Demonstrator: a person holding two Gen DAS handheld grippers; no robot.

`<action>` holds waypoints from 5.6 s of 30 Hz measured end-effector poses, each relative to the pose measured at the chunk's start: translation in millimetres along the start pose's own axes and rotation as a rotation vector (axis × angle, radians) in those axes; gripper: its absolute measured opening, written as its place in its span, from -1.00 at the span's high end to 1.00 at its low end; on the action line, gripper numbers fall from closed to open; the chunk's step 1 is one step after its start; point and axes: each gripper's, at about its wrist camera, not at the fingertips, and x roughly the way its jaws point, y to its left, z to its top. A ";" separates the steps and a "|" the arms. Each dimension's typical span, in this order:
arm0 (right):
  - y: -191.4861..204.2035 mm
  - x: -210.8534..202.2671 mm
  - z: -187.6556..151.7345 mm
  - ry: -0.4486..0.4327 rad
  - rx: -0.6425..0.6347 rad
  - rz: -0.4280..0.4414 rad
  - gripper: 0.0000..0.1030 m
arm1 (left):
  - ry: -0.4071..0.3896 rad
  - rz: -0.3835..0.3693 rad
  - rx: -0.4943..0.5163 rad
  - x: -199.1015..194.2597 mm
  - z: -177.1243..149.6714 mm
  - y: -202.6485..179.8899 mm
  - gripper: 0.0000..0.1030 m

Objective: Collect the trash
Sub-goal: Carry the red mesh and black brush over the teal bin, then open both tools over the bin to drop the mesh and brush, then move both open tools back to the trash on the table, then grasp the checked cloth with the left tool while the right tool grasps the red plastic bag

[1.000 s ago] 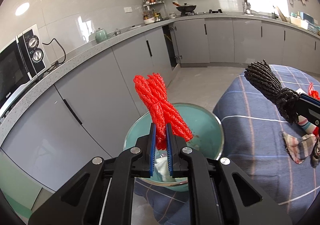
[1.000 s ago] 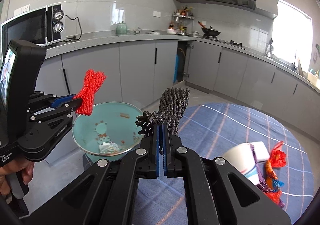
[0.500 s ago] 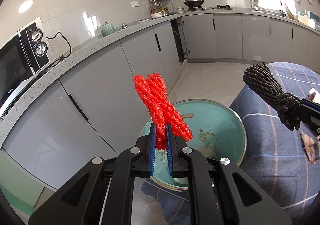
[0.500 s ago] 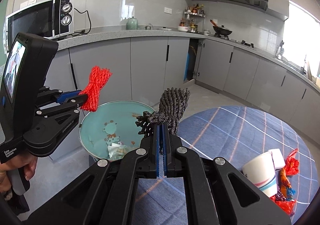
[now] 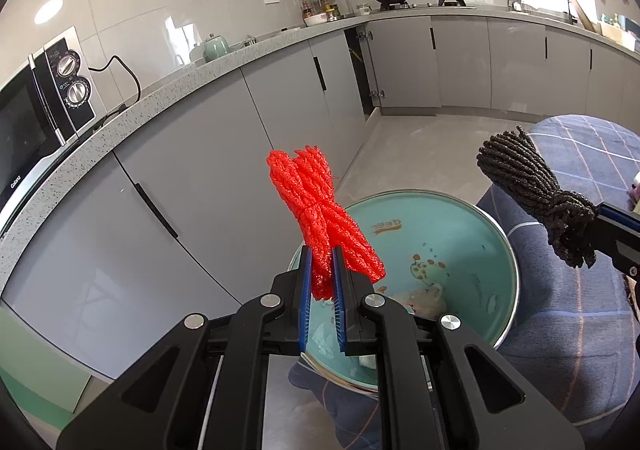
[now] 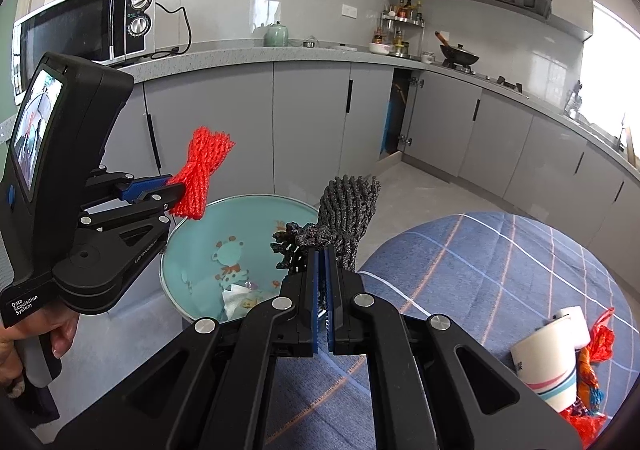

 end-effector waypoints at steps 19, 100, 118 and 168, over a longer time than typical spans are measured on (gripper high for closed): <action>3.5 15.5 0.7 0.026 -0.004 0.012 0.93 | 0.026 0.091 0.052 17.0 -3.8 -5.7 0.80; -64.4 -88.1 -66.8 0.038 0.074 -0.299 -0.08 | -0.092 -0.011 0.155 -68.6 -21.0 -93.6 -0.67; -161.5 -158.0 -153.9 0.061 0.324 -0.565 -0.20 | -0.159 -0.229 0.355 -124.2 -31.2 -231.5 -0.78; -157.2 -102.2 -146.9 0.217 0.337 -0.376 0.67 | -0.141 -0.271 0.332 -112.5 -38.5 -186.6 0.92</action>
